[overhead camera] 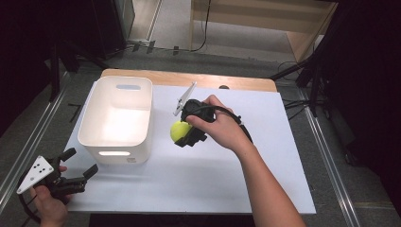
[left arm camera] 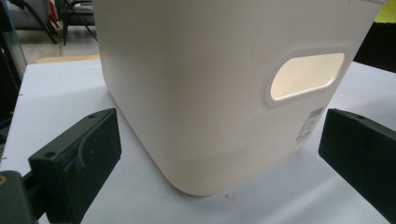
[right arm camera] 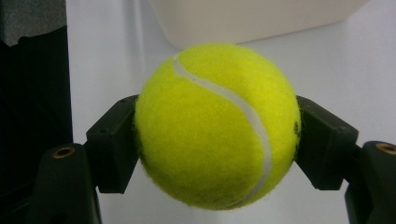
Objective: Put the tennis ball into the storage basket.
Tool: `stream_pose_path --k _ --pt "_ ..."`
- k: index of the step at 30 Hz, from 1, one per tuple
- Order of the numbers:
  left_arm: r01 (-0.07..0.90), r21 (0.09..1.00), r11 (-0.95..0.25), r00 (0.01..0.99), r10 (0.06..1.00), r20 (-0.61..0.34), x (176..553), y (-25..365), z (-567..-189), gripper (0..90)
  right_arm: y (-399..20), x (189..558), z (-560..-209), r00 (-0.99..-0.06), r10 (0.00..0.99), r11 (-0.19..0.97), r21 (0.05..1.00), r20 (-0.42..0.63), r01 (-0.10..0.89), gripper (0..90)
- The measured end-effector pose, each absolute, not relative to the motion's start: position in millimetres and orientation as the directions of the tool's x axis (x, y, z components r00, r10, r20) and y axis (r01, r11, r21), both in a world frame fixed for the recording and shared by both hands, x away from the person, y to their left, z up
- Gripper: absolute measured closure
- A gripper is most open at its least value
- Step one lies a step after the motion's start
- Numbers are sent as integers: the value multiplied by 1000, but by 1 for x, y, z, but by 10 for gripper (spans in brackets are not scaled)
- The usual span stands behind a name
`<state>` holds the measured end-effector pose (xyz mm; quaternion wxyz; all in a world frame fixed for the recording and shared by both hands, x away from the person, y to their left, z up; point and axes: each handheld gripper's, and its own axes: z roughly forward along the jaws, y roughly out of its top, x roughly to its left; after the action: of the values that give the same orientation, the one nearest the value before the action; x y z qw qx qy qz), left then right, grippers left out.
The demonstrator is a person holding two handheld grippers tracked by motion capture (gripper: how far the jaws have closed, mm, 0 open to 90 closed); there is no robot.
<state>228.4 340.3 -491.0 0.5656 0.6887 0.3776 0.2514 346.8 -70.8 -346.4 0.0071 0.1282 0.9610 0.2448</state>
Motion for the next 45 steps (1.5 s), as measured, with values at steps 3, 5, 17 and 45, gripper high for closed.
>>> stream_pose_path --k 3,5,17,45 --pt "235 969 -74 589 804 -81 228 341 -491 0 -66 347 -344 -967 249 848 472 50 243 235" --pt "235 969 -74 590 803 -82 228 341 -491 0 -64 348 -344 -969 244 850 471 50 238 235" --pt "235 969 -72 591 802 -84 228 341 -491 0 -52 351 -340 -972 230 854 469 49 226 235" --pt "235 969 -73 592 802 -83 229 340 -491 0 -27 364 -331 -978 202 859 470 58 205 235"
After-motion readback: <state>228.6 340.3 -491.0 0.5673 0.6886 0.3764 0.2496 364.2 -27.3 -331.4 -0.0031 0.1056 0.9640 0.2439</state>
